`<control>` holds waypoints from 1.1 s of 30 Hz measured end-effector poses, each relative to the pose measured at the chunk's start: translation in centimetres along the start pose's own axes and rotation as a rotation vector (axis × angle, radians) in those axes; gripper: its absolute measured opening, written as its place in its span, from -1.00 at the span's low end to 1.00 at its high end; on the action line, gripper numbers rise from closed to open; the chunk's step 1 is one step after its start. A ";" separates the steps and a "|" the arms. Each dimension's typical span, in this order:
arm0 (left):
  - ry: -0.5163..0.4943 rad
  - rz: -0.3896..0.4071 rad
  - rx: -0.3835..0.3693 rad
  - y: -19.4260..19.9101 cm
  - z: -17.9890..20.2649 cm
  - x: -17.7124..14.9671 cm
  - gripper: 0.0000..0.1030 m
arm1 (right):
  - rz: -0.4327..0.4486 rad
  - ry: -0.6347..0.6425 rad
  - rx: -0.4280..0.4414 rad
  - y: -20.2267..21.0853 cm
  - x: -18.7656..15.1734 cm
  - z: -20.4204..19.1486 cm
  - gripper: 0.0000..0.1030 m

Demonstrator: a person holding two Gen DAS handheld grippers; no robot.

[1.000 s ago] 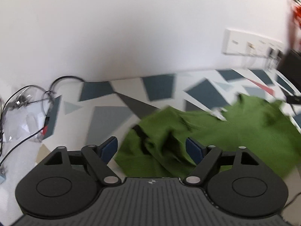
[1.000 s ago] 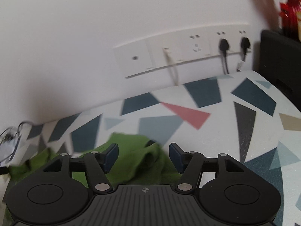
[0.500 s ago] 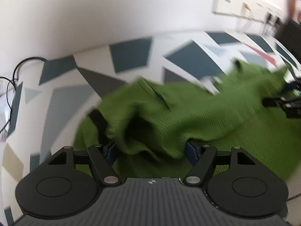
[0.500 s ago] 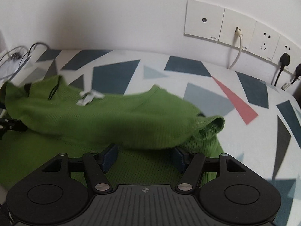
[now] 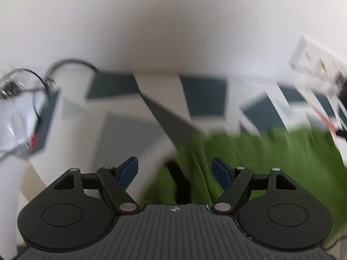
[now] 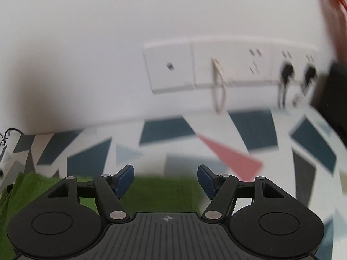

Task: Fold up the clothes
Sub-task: 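Lift the hem with both grippers and fold it over toward the collar, then open both grippers and release the folded hem on the shirt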

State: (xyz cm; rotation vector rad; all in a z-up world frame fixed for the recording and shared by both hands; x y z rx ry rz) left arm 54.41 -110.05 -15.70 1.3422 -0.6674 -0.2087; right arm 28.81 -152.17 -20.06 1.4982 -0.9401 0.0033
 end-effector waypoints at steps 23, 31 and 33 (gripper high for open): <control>0.100 -0.019 0.070 0.0 0.5 -2.9 0.28 | -0.087 -0.133 0.028 -0.6 -5.0 2.7 -0.43; 0.099 -0.087 0.132 0.5 1.2 -3.9 0.89 | -0.048 -0.174 -0.034 2.9 -6.3 2.2 0.99; 0.110 -0.126 0.124 -0.5 0.9 -4.4 0.90 | -0.078 -0.134 -0.062 2.3 -6.8 2.1 0.99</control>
Point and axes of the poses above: each gripper's, at about its wrist camera, not at the fingertips, and y roughly against the way its jaws point, z to its right, x to its top, the point moved 3 cm from there along -y, roughly the way its jaws point, and after that the axes turned 15 degrees about -z, right-handed, at the moved point
